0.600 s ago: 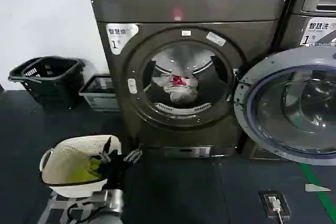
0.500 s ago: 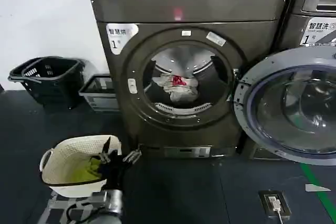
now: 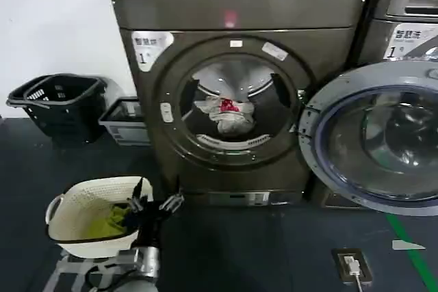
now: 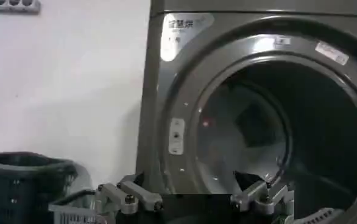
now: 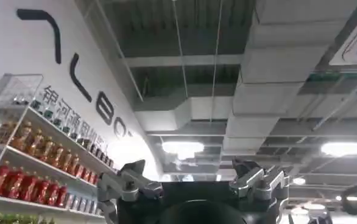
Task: Grasp the clothes from the dryer.
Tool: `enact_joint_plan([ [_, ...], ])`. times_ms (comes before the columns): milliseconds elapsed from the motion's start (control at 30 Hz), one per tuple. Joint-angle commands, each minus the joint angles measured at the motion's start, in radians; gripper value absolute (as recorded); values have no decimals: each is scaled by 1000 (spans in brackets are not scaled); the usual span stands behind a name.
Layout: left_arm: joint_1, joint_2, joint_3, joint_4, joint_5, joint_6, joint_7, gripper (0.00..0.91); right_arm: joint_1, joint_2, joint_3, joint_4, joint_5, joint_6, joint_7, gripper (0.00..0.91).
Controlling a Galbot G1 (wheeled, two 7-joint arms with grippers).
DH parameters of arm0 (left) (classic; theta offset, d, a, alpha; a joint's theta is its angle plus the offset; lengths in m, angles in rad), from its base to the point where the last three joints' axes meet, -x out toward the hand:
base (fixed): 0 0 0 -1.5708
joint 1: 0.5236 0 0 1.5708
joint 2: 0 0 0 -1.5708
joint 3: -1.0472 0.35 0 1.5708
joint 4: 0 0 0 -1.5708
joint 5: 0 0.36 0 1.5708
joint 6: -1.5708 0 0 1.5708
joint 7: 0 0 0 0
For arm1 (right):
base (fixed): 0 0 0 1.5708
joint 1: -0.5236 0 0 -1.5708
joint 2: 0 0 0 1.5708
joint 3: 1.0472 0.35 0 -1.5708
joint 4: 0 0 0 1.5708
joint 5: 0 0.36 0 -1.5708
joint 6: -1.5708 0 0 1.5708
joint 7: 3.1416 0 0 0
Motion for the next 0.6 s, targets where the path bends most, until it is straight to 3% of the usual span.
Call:
enact_joint_plan([
  [33,-1,1,1,-7,-4,4,0,907,-1,2,4,0,-3,5,-1,907],
  [600,8,10,0,-15,-12,7,3,907,-12,-4,22,-6,-1,1,-13,907],
])
